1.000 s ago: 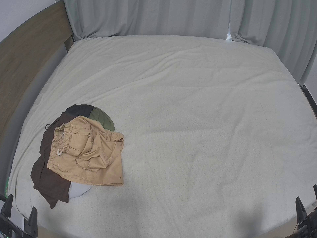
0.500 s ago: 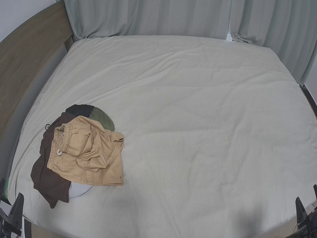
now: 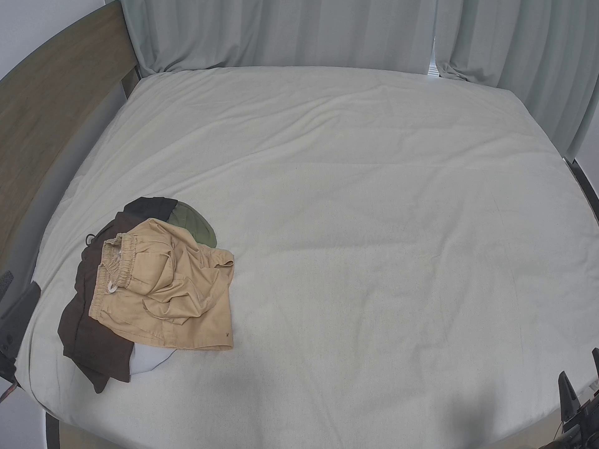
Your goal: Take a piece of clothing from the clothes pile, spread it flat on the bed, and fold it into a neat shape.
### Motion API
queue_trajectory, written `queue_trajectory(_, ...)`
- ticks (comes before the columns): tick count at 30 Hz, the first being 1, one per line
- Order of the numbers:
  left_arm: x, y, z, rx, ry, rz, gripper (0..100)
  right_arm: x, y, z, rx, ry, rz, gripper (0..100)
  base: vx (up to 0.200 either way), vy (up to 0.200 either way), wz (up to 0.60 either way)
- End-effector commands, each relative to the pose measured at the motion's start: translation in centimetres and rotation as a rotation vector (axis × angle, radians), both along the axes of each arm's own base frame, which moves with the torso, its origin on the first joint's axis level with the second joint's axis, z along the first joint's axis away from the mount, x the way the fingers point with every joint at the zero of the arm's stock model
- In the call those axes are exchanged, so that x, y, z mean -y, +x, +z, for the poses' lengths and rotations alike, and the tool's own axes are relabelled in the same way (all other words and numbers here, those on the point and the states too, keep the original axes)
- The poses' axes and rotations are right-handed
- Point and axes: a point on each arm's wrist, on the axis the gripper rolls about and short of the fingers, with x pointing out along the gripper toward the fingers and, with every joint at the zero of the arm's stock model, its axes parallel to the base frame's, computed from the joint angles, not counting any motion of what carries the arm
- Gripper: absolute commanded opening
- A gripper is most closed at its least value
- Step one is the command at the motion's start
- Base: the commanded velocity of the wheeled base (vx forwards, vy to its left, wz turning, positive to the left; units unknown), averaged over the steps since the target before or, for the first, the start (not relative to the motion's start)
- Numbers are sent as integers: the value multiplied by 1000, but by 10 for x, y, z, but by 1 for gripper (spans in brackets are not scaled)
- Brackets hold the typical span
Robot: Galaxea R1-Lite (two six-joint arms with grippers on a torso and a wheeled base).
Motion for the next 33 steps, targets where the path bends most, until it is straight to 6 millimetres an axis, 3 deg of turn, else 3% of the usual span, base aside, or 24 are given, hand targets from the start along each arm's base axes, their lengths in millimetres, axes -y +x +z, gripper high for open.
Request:
queue_trajectory(1,4,27,9,-79,8,-42,100,0,0,-4,-6,2,0,100,0,0,0)
queue_trajectory(8,5,53,19,-148,-40,-154,100,0,1,-5,-7,2,0,100,0,0,0)
queue_trajectory(14,-17,94,23,-207,-85,-132,100,0,1,-5,-7,2,0,100,0,0,0)
queue_trajectory(19,-34,120,18,-194,-101,-187,100,0,1,-5,-7,2,0,100,0,0,0)
queue_trajectory(33,-52,181,-1,-312,-154,-184,100,0,0,-5,-1,2,0,100,0,0,0)
